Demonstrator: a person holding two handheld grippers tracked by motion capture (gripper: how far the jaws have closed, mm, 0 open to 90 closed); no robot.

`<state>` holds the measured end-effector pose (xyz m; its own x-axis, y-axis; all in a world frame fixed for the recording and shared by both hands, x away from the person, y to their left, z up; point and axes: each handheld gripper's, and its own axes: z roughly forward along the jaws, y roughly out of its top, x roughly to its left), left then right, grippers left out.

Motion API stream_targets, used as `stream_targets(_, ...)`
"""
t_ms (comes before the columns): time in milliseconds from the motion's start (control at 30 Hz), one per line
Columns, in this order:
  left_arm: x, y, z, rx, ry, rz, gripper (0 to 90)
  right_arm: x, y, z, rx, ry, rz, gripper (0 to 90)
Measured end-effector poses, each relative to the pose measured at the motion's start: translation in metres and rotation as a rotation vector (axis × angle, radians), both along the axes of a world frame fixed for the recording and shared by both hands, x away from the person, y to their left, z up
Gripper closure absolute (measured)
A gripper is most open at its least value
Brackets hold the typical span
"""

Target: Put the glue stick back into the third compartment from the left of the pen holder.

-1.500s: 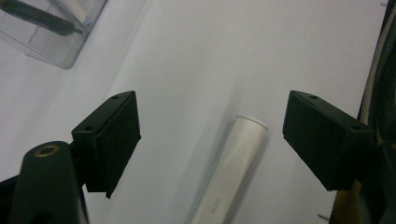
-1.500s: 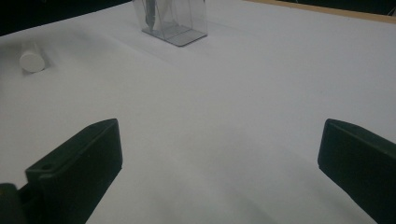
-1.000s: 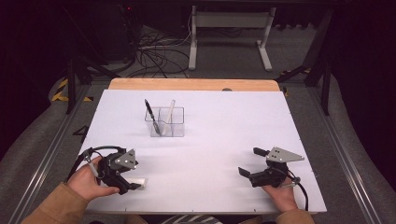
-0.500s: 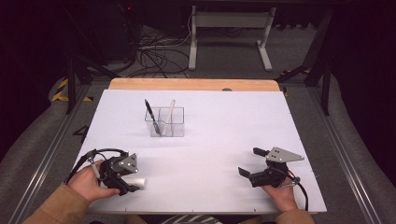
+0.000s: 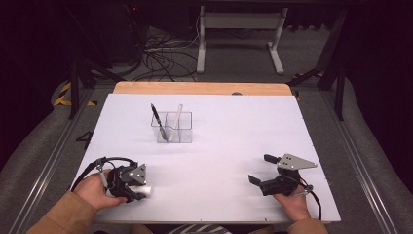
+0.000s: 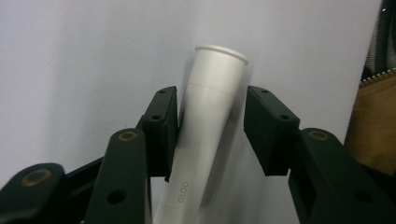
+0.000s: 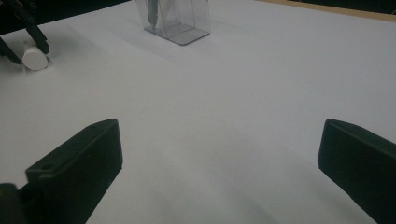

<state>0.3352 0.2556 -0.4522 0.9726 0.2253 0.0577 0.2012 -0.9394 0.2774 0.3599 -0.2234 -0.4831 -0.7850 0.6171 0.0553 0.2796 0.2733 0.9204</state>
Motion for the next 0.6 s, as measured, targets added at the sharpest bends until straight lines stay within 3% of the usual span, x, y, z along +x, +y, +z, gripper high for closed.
stream_targets(367, 0.0012, -0.002, -0.0006, 0.047, -0.014, -0.064, 67.1, -0.0001, -0.0001, 0.0001, 0.0, 0.001, 0.0, 0.5)
stream_targets(600, 0.0009, -0.0023, 0.0002, 0.054, 0.0, -0.058, 67.8, 0.0, -0.0003, 0.0002, 0.001, 0.003, 0.002, 0.5)
